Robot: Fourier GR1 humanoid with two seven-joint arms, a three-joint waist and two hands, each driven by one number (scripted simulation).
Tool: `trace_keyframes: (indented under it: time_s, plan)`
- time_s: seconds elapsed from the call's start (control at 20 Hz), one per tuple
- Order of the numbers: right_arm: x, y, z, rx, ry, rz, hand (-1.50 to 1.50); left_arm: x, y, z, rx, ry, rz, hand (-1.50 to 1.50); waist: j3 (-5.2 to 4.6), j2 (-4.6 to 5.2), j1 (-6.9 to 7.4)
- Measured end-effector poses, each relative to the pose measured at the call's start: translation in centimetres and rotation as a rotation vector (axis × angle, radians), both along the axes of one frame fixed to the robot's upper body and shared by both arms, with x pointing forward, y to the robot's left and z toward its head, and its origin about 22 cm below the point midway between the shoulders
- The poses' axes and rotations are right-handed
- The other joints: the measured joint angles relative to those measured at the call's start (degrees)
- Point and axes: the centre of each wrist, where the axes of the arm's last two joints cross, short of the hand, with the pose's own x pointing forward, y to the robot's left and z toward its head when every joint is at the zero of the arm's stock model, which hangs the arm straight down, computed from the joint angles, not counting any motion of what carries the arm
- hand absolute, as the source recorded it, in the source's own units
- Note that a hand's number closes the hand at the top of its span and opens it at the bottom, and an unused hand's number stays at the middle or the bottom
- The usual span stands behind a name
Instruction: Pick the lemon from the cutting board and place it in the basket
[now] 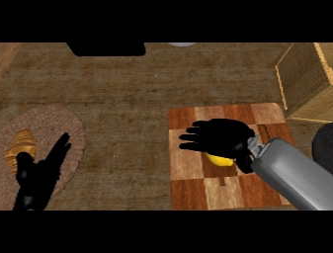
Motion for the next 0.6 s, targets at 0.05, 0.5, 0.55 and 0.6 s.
trace_keyframes:
  time_s: [0.05,0.5,0.55,0.6]
  plan:
    - [0.1,-0.2,-0.2,-0.003,0.0,0.0,-1.5,0.0,0.1,0.0,-0.002,-0.001,-0.003,0.0,-0.03,0.02,0.02]
    - [0.5,0.2,-1.4,0.009,-0.072,0.086,1.5,0.0,0.5,-0.1,-0.016,-0.001,-0.019,0.0,0.05,-0.01,0.07]
    - [0.5,0.1,-1.4,0.011,-0.082,0.098,1.5,0.0,0.4,-0.1,-0.015,-0.001,-0.018,0.0,0.08,-0.04,0.02]
    - [0.8,0.2,-1.5,0.017,-0.092,0.107,1.5,0.0,0.3,-0.2,-0.013,-0.002,-0.02,0.0,0.14,-0.02,0.11]
